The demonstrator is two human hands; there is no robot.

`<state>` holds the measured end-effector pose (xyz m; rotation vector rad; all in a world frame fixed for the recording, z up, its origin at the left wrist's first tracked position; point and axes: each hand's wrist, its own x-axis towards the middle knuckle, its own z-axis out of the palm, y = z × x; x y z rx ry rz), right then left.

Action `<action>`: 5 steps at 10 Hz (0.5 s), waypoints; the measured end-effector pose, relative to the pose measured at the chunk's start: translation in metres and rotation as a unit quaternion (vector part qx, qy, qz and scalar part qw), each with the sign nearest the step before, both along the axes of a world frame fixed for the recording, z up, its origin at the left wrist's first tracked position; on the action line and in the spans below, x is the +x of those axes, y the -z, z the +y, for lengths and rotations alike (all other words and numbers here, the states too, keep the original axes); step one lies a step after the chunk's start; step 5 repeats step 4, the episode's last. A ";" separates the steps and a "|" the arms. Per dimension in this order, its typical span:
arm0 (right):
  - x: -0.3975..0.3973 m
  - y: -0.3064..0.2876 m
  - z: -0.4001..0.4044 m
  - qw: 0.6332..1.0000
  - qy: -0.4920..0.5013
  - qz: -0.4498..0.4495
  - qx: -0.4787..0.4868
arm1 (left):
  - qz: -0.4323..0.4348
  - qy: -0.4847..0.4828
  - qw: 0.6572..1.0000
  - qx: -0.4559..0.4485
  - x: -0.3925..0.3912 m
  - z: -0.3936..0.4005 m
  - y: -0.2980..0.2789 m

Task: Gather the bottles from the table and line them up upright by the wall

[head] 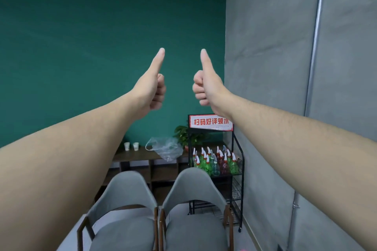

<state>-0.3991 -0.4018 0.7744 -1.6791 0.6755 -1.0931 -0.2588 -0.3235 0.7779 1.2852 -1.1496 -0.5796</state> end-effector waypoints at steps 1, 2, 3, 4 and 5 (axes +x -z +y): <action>-0.011 -0.001 -0.001 0.999 -0.010 0.010 0.036 | -0.014 0.006 1.000 0.012 -0.004 0.008 -0.003; -0.016 0.004 -0.005 0.996 -0.023 0.018 0.080 | -0.038 0.017 0.998 0.046 -0.003 0.015 0.000; -0.017 0.006 -0.007 0.992 -0.036 0.017 0.116 | -0.045 0.019 0.996 0.069 -0.001 0.022 0.000; -0.018 0.006 -0.008 0.990 -0.049 0.003 0.129 | -0.040 0.035 0.996 0.069 -0.001 0.027 -0.003; -0.018 0.006 -0.008 0.990 -0.049 0.003 0.129 | -0.040 0.035 0.996 0.069 -0.001 0.027 -0.003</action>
